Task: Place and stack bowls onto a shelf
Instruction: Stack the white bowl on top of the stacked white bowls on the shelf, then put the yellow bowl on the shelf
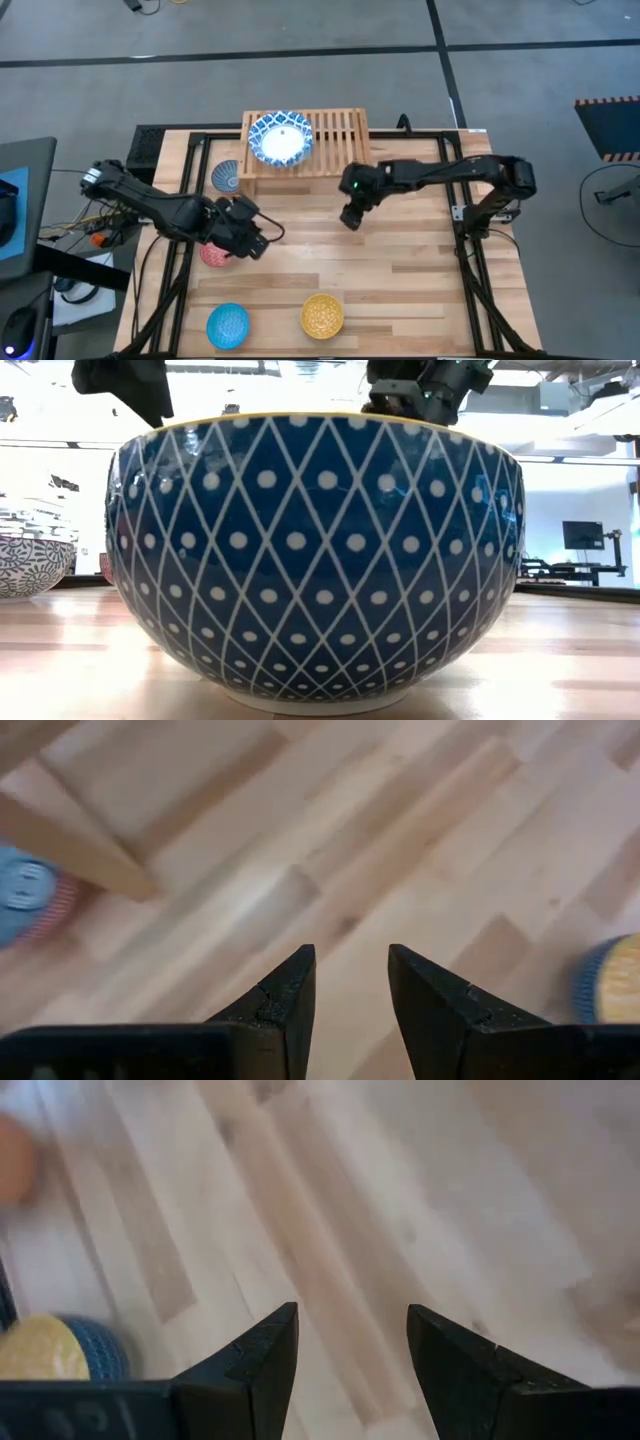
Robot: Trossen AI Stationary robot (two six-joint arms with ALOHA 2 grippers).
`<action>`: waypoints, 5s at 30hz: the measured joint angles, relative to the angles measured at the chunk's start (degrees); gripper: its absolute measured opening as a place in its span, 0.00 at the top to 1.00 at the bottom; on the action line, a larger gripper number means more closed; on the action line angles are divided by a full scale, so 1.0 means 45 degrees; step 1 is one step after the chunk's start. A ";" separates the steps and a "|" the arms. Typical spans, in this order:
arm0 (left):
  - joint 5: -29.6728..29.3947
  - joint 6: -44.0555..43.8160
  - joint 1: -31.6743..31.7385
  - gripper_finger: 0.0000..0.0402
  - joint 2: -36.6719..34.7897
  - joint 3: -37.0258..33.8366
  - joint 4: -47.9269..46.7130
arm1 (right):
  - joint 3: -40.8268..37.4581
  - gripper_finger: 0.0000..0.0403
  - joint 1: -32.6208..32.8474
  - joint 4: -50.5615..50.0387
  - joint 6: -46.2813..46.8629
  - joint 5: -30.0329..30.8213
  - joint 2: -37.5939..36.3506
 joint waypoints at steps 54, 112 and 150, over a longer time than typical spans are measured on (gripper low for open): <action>0.4443 1.9624 1.2896 0.74 0.1957 0.0942 0.6162 | -0.0008 0.47 0.5165 0.2280 0.6532 0.1964 -0.0447; 0.4126 0.9098 0.5628 0.82 -0.3409 0.0866 -0.0110 | 0.1473 0.55 0.6858 0.3775 0.3681 0.0307 0.4844; 0.0941 0.7276 0.3854 0.82 -0.4035 0.0806 -0.0313 | 0.1452 0.91 0.3445 0.0547 0.4262 0.2146 -0.0289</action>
